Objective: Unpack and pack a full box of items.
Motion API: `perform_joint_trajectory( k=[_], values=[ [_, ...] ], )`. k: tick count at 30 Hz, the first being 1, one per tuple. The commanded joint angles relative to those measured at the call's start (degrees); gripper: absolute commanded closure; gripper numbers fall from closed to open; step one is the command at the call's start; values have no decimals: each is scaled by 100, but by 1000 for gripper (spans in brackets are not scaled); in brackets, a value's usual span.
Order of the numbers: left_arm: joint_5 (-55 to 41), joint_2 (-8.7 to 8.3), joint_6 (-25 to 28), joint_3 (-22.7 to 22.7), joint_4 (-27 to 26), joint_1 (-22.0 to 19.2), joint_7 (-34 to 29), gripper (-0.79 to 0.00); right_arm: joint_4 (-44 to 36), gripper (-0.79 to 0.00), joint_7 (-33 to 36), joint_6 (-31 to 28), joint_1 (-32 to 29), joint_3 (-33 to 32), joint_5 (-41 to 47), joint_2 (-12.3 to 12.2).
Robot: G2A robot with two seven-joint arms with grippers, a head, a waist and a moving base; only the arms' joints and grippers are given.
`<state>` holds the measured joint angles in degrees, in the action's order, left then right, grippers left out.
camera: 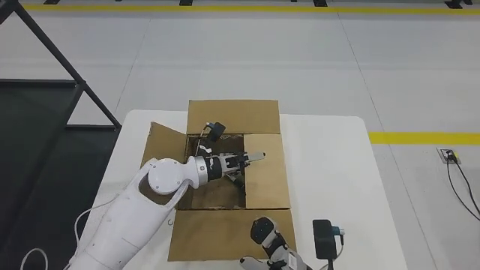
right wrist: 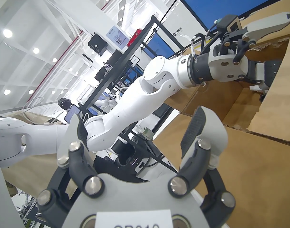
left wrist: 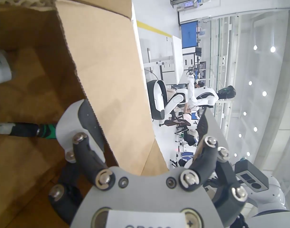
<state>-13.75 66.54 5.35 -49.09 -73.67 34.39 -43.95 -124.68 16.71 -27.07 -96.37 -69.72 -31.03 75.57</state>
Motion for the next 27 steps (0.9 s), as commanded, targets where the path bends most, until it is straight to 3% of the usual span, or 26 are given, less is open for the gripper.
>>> perform_joint_trajectory(
  k=[1,7,15,21,27],
  values=[
    [45,13,140,-11,-18,7,44,-785,-26,-785,-47,-14,-45,-16,-13,-11],
    [75,-14,342,-253,-474,175,199,-785,-117,-785,-164,-55,-183,-37,-107,-47],
    [142,16,158,-362,-1122,210,412,-785,-187,-785,-186,-7,-189,-5,-151,-84],
    [136,182,-30,-48,-1077,-115,566,-785,-211,-785,-430,301,-148,57,-471,-85],
    [15,413,-84,362,-795,-543,609,-785,0,-785,-767,952,165,647,-1280,-12]
  ],
)
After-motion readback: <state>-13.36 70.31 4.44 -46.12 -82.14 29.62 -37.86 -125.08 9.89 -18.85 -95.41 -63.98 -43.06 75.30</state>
